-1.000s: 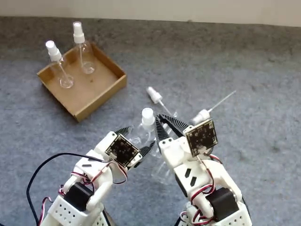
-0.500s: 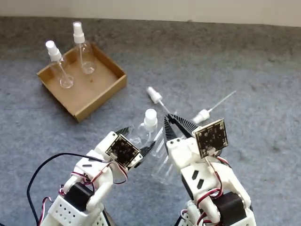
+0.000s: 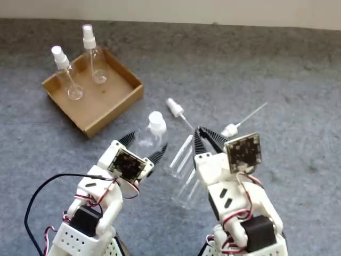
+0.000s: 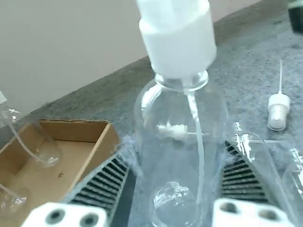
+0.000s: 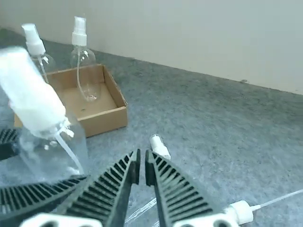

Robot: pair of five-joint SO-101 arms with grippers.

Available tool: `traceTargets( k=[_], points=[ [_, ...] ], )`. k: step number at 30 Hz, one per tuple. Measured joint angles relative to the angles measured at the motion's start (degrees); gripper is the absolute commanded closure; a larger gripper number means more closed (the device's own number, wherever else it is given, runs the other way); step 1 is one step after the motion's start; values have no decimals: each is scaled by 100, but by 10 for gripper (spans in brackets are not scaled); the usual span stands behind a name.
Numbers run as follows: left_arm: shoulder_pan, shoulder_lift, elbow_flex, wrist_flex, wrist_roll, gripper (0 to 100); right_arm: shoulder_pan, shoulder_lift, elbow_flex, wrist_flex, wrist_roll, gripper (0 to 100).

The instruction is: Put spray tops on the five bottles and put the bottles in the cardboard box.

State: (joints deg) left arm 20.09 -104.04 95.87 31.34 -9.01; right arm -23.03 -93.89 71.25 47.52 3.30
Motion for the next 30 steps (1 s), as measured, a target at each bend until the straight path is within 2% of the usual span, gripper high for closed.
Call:
traceTargets(
  k=[6, 9, 11, 16, 18, 25, 30],
  points=[
    [-255, 0, 0, -316, 0, 874, 9, 62, 1336, -1187, 0, 984],
    [-413, 0, 0, -413, 53, 874, 18, 70, 1767, -1380, 0, 984],
    [-527, 0, 0, -440, 404, 874, 18, 70, 1820, -1424, 0, 984],
    [-730, 0, 0, -448, 1811, 874, 18, 62, 1820, -1442, 0, 984],
    [-738, 0, 0, -448, 2084, 874, 18, 62, 1820, -1477, 0, 984],
    [-589, 0, 0, -677, 2154, 874, 18, 62, 1846, -1556, 0, 984],
    [-598, 0, 0, -686, 2154, 874, -237, 62, 1969, -2233, 0, 984]
  ],
)
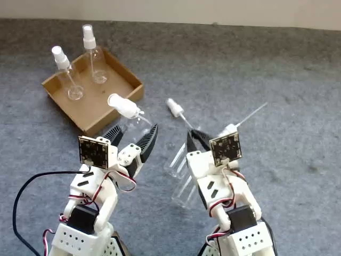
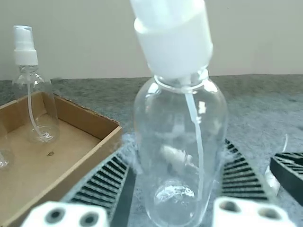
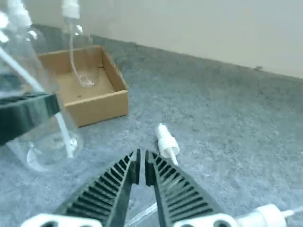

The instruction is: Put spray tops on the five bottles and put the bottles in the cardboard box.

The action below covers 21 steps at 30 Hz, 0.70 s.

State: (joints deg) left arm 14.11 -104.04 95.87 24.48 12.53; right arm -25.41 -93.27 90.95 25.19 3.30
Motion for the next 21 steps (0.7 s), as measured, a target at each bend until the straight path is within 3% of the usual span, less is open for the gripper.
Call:
traceTargets(
  k=[9, 16, 21],
  points=[
    [26, 0, 0, -519, 0, 874, -782, 0, 475, -677, 0, 984],
    [26, 0, 0, -818, 0, 874, -1196, 0, 475, -1925, 0, 984],
    [26, 0, 0, -932, 0, 874, -1363, 0, 475, -2075, 0, 984]
  ],
)
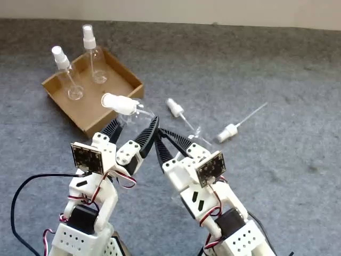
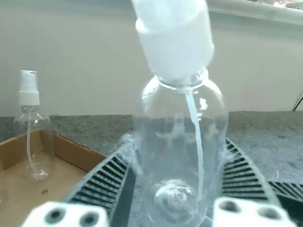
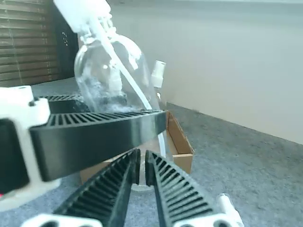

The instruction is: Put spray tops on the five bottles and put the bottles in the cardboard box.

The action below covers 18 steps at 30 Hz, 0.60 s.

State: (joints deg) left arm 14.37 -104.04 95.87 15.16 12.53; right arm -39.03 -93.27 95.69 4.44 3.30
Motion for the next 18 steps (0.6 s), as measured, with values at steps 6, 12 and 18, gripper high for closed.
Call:
traceTargets(
  k=[6, 12, 18],
  points=[
    [0, 0, 0, -457, 0, 874, -422, 0, 0, 0, 0, 984],
    [26, 0, 0, -818, 0, 874, -475, 0, 0, 0, 0, 984],
    [651, 0, 0, -1011, 0, 874, -475, 0, 0, 0, 0, 984]
  ],
)
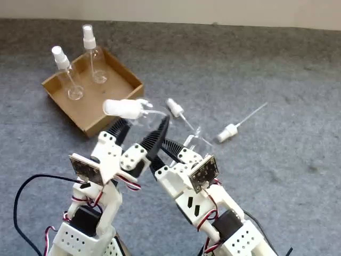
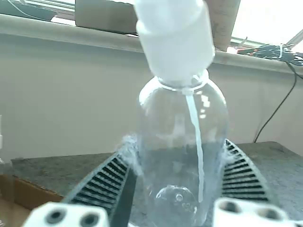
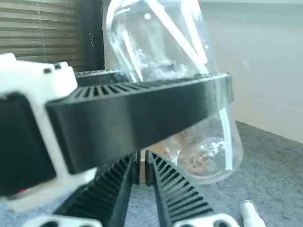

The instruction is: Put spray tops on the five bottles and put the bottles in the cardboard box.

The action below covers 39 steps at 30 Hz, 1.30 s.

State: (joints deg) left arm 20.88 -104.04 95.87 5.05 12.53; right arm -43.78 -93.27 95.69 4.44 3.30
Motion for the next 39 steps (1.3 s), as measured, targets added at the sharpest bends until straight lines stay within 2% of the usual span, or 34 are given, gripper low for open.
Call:
traceTargets(
  k=[5, 10, 27, 39],
  points=[
    [299, 0, 0, 0, 0, 874, 0, 0, 0, 316, 0, 984],
    [325, 0, 0, 0, 0, 874, 0, 0, 0, 422, 0, 984],
    [325, 0, 0, 765, 0, 874, 949, 9, 0, 431, 0, 984],
    [316, 0, 0, 782, 9, 874, 1029, 9, 0, 501, 0, 984]
  ],
)
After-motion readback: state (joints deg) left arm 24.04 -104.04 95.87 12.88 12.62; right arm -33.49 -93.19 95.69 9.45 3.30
